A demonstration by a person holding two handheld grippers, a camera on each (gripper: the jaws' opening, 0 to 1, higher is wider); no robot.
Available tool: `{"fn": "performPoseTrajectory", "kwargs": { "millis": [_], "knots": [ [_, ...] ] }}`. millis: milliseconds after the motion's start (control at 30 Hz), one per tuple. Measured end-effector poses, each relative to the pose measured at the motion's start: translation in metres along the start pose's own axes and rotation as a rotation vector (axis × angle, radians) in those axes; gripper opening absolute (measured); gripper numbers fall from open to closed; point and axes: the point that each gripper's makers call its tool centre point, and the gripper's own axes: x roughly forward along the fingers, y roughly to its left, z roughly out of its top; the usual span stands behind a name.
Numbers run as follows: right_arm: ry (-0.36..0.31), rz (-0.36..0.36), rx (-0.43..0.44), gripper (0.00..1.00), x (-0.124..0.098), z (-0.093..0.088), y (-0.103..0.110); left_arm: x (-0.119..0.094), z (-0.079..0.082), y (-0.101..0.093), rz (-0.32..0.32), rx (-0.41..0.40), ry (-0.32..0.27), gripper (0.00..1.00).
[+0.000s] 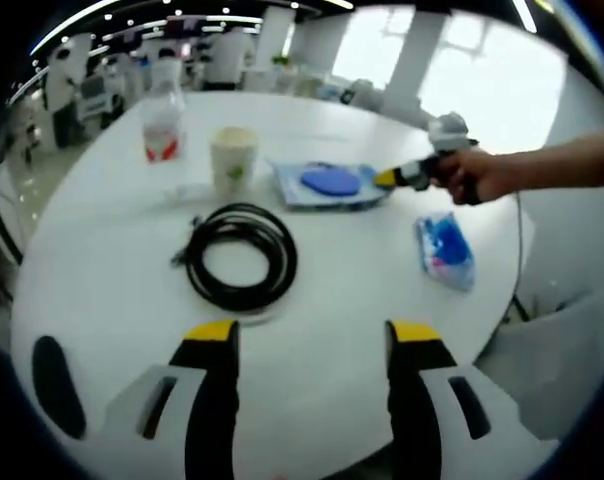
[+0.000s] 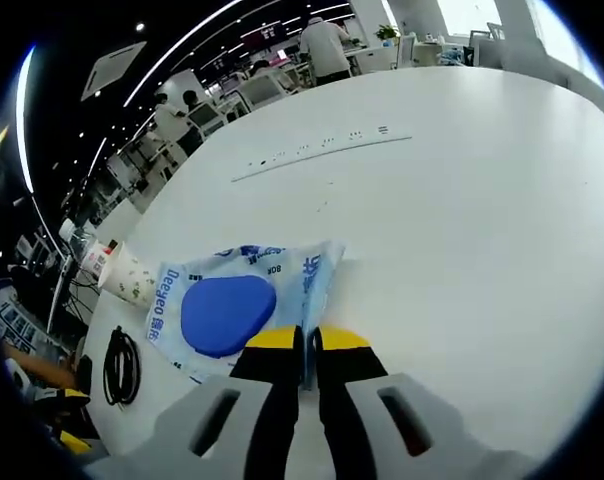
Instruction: Arrange the tabletop items into an orderly group along one side of the table until the central work area is clear of visible clutter.
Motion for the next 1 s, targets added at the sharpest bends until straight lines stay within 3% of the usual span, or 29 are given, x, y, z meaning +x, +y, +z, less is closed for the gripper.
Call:
{"fn": "performPoseTrajectory", "kwargs": {
  "millis": [133,667,867,1000],
  "knots": [
    [-0.020,0.001,0.061,0.04,-0.002,0.000,0.001,0.001,0.001,-0.002,-0.007,0.010,-0.003,0.56],
    [-0.023,-0.005,0.064,0.06,0.003,0.002,0.000,0.001,0.003,-0.005,-0.017,0.022,-0.006,0.56],
    [0.005,0.013,0.110,0.18,0.001,-0.006,0.003,-0.002,0.005,0.002,0.002,0.000,-0.017,0.56],
    [-0.005,0.003,0.047,0.26,-0.006,-0.006,0.003,-0.003,0.007,0.007,0.021,-0.017,-0.027,0.56]
  ]
}}
